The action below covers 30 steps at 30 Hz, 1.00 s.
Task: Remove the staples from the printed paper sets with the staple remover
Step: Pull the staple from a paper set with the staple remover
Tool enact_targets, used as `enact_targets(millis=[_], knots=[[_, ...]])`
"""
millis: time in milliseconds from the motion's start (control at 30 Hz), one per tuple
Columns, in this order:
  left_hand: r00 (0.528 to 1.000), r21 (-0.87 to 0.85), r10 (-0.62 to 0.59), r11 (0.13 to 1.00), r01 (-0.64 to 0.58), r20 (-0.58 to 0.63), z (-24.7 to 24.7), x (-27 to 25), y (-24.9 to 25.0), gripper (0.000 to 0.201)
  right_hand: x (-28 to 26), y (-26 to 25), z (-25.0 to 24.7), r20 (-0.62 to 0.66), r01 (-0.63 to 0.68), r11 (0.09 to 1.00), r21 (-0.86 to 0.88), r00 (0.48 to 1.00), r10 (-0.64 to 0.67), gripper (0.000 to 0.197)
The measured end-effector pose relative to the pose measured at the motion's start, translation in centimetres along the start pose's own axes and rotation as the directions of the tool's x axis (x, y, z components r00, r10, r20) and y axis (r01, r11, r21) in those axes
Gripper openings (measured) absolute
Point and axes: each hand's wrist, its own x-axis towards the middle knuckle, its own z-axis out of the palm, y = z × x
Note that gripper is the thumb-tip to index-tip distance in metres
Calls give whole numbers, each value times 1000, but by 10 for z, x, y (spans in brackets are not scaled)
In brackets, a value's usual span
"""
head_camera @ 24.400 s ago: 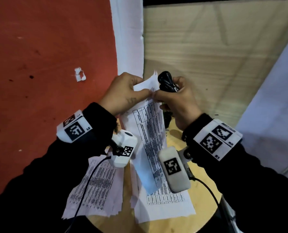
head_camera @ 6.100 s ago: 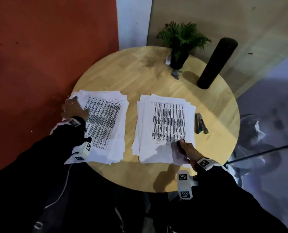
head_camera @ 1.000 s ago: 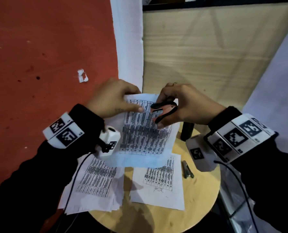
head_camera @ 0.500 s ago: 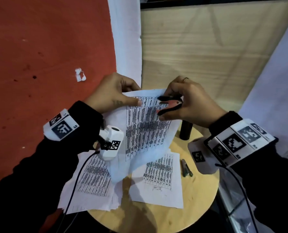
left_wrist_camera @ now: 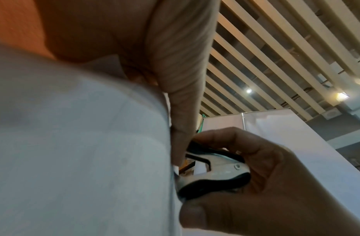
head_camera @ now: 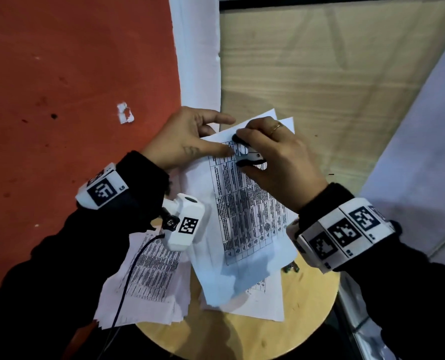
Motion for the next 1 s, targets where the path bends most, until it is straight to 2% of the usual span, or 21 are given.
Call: enact_targets(millis=[100, 533, 700, 800, 1000], knots=[[1000, 25, 29, 999, -30, 8, 0, 2, 2, 63, 2, 1, -1, 18, 32, 999, 4, 999, -32, 37], [996, 85, 49, 995, -55, 72, -1, 10, 0, 77, 9, 5, 5, 44, 142, 988, -58, 989, -140, 15], [992, 109, 27, 993, -41, 121, -5, 11, -1, 77, 11, 8, 3, 57, 186, 972, -142, 982, -179, 13], [993, 130, 15, 991, -31, 121, -5, 10, 0, 70, 12, 7, 4, 67, 207, 963, -173, 978, -198, 9], [988, 51, -17, 999, 9, 156, -7, 9, -2, 65, 11, 8, 5, 33, 148, 978, -145, 989, -145, 7]])
